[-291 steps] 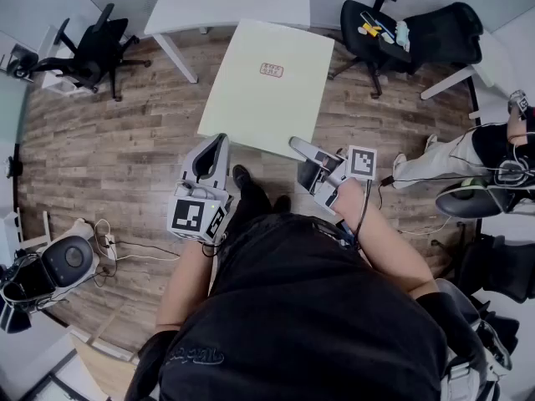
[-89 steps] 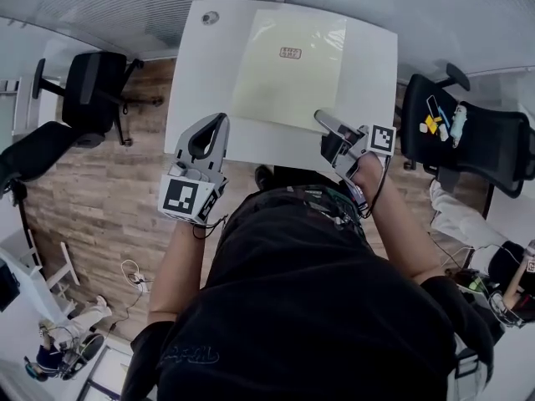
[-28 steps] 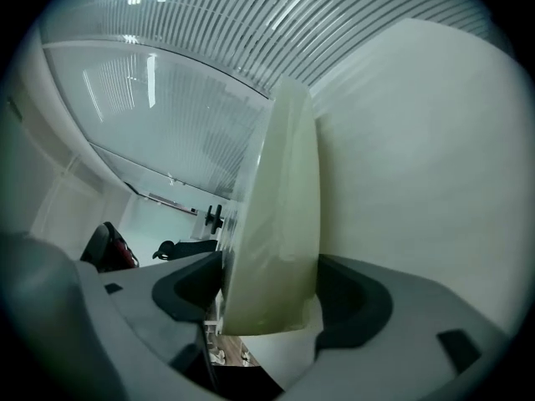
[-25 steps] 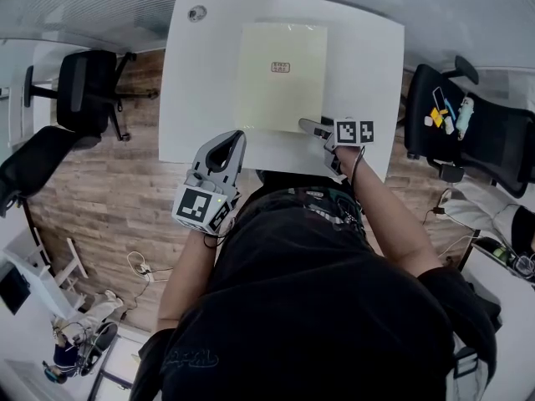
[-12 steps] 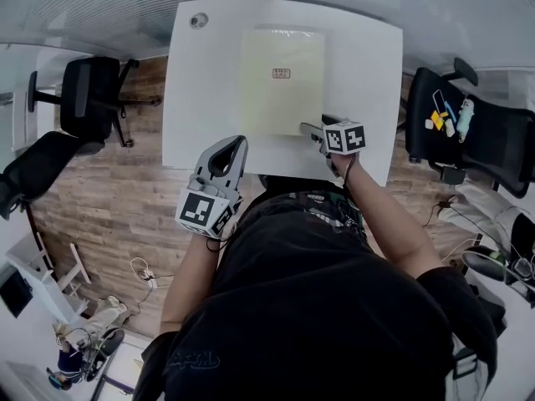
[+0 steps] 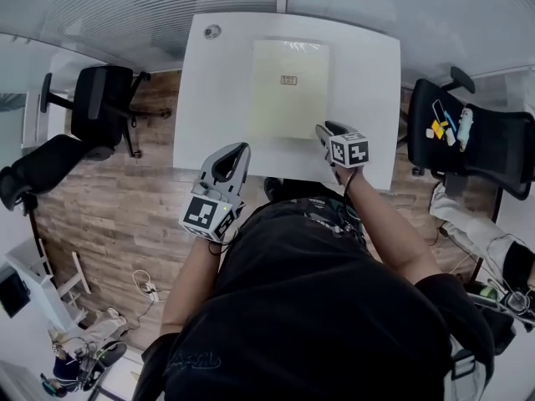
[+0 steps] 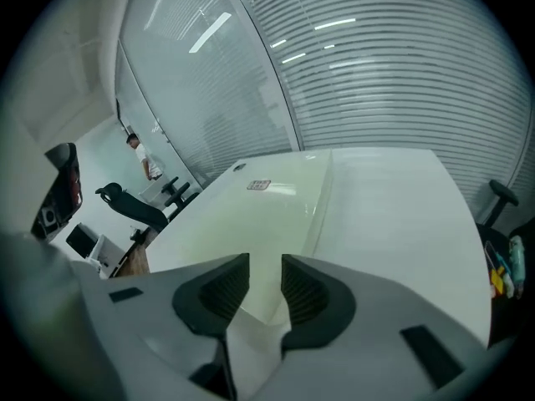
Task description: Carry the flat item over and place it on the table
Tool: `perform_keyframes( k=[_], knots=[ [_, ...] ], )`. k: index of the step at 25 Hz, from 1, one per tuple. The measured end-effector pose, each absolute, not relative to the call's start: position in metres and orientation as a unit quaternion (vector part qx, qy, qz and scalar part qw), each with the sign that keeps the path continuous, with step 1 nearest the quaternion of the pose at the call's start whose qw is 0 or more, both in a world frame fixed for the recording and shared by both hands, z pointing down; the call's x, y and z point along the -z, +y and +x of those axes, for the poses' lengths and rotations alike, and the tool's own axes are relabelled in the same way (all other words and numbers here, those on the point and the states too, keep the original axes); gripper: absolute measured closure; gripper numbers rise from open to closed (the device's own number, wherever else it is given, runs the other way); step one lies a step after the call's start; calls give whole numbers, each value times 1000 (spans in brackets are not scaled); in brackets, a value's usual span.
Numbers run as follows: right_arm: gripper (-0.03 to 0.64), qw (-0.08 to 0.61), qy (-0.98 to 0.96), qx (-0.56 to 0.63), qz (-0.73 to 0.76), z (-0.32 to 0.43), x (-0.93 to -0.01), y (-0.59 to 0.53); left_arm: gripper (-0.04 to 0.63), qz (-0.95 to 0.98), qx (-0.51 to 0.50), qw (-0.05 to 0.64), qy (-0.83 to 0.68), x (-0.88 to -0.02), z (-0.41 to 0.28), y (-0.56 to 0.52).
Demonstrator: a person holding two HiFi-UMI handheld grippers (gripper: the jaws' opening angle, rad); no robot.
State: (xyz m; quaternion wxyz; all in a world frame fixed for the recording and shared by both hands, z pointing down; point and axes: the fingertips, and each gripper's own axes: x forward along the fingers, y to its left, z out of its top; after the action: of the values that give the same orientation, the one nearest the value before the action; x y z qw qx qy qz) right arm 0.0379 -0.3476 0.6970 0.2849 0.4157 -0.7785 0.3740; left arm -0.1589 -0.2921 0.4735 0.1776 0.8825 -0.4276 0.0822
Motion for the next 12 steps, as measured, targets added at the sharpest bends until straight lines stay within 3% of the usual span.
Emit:
perform_keyframes(
  k=[6,12],
  knots=[
    [568,244,-816,-302,429,17,-645,-349,581,890,-69,150,-426,-454,-172,-278],
    [594,204,-848,-264,411,-10,-595,-329,581,896,-58,130,-421,-440,-184,-260]
  ],
)
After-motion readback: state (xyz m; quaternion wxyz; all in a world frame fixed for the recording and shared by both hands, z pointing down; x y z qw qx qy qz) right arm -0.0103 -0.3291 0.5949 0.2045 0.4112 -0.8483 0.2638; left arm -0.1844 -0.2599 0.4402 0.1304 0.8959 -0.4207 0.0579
